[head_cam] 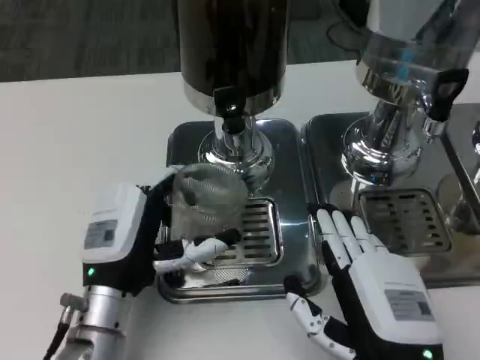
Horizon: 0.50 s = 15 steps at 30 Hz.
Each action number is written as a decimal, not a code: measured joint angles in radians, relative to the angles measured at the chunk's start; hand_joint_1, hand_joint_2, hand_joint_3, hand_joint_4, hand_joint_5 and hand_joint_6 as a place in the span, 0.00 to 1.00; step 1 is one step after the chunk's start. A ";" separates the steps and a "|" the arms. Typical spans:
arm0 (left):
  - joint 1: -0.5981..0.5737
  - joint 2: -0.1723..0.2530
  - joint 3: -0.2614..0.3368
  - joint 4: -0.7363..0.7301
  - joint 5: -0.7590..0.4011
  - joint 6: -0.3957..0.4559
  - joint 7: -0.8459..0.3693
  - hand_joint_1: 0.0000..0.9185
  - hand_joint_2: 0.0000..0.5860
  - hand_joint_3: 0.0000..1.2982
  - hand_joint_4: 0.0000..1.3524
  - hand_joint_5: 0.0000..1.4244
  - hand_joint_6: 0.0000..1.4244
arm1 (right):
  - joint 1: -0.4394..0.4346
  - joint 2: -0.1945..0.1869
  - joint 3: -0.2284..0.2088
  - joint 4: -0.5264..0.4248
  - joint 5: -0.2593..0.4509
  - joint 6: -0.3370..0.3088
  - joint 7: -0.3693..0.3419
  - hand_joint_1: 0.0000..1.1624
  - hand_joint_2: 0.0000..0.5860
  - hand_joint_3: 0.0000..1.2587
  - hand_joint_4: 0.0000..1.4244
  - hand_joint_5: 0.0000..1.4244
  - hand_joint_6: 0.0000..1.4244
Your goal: Grasp the cup under the faucet to collect the drink, then remove the cup.
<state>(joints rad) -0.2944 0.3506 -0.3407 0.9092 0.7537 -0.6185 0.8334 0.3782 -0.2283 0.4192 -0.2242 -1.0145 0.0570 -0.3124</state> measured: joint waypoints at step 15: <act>-0.129 -0.041 -0.113 0.148 0.035 0.020 0.055 0.42 0.27 0.32 0.41 0.56 0.64 | 0.013 0.005 -0.006 -0.017 -0.005 0.011 0.000 0.14 0.67 0.00 0.00 0.00 0.07</act>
<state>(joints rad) -0.4239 0.3096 -0.4533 1.0567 0.7887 -0.5982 0.8887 0.3907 -0.2229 0.4134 -0.2416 -1.0199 0.0684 -0.3124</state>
